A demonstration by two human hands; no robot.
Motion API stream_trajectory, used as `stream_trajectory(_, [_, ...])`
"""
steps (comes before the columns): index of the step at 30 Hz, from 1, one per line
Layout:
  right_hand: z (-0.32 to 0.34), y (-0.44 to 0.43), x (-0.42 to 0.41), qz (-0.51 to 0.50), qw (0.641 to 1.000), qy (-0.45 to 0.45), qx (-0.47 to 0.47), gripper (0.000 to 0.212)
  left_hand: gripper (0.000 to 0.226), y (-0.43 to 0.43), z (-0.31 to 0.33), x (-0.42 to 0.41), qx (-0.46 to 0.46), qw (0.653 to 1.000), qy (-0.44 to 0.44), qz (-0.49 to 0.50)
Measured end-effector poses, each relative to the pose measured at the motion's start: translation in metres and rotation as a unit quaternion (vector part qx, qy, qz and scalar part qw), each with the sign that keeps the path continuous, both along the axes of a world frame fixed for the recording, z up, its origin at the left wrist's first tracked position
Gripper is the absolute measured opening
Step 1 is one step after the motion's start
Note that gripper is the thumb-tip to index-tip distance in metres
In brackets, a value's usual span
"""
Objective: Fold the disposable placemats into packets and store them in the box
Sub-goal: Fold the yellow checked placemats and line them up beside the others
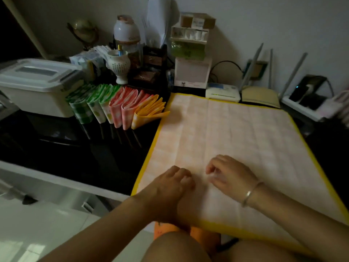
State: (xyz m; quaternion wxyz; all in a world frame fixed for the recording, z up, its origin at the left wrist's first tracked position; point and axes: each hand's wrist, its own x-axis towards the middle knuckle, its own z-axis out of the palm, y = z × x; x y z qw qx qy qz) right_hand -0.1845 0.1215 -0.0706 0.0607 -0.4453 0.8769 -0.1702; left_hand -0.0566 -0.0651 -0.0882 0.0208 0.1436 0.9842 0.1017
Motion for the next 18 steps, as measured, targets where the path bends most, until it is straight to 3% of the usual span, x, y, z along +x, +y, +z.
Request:
stream_trajectory(2, [-0.009, 0.035, 0.013, 0.047, 0.997, 0.056, 0.023, 0.014, 0.096, 0.003, 0.005, -0.002, -0.021, 1.0, -0.017, 0.003])
stream_trajectory(6, [-0.015, 0.086, 0.028, 0.066, 0.995, 0.059, 0.036, 0.032, 0.091, 0.001, 0.01, -0.004, -0.001, 0.998, -0.055, 0.008])
stream_trajectory(11, [-0.02, 0.125, 0.039, 0.063, 0.996, 0.069, 0.012, 0.036, 0.069, 0.0, 0.018, -0.007, 0.017, 0.995, -0.088, 0.04])
stream_trajectory(15, [-0.019, 0.137, 0.048, 0.049, 0.995, 0.072, -0.041, 0.033, 0.071, 0.007, 0.022, -0.005, 0.009, 0.994, -0.087, 0.059])
stream_trajectory(18, [-0.022, 0.138, 0.049, 0.055, 0.987, 0.129, -0.072, 0.062, 0.079, 0.011, 0.021, 0.002, -0.009, 0.993, -0.1, 0.057])
